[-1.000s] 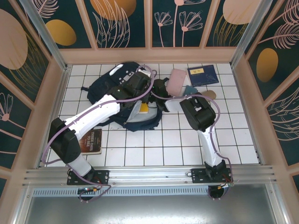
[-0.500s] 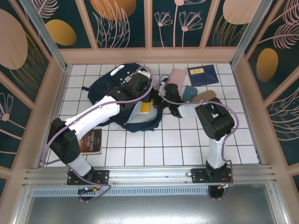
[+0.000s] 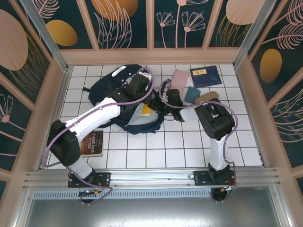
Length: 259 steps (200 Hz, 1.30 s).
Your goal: Pack the student bag
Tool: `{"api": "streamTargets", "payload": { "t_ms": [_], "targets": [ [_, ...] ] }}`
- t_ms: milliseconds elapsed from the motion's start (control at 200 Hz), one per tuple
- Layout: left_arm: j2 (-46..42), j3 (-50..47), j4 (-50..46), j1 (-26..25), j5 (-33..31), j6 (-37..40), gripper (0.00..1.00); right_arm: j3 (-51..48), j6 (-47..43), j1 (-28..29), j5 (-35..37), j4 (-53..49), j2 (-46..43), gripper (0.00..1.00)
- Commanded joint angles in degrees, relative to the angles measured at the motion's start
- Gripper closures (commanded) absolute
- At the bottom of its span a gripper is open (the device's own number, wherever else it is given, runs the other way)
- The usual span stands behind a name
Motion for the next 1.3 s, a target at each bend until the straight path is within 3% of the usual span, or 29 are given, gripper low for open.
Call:
{"api": "streamTargets", "payload": {
  "t_ms": [0,235,525,686,826,1036,1291],
  "targets": [
    [-2.3,0.5,4.0,0.2,1.9,0.3,1.00,5.0,0.3,3.3,-0.7,-0.4,2.3,0.67],
    [-1.6,0.5,4.3,0.2,2.7,0.1,1.00,8.5,-0.3,5.3,-1.4,-3.0,2.7,0.65],
    [-1.8,-1.5,5.3,0.2,2.8,-0.3,1.00,-7.9,-4.7,-0.3,3.7,-5.1,-14.5,0.50],
    [-1.3,-4.1,7.3,0.2,9.0,-1.5,0.97,-14.1,-9.6,-8.2,9.2,-11.2,-25.9,0.46],
    [-0.7,-6.9,9.5,0.2,12.1,-3.3,0.96,-14.7,-12.0,-17.2,11.8,-15.6,-29.8,0.46],
    [-0.2,-5.7,11.1,0.2,13.1,-5.3,0.36,-12.3,-14.9,-26.3,19.0,-16.4,-30.3,0.41],
    [9.8,4.1,17.7,0.2,17.1,-12.9,0.39,-1.8,-17.1,-33.8,25.4,-17.9,-20.6,0.36]
  ]
}}
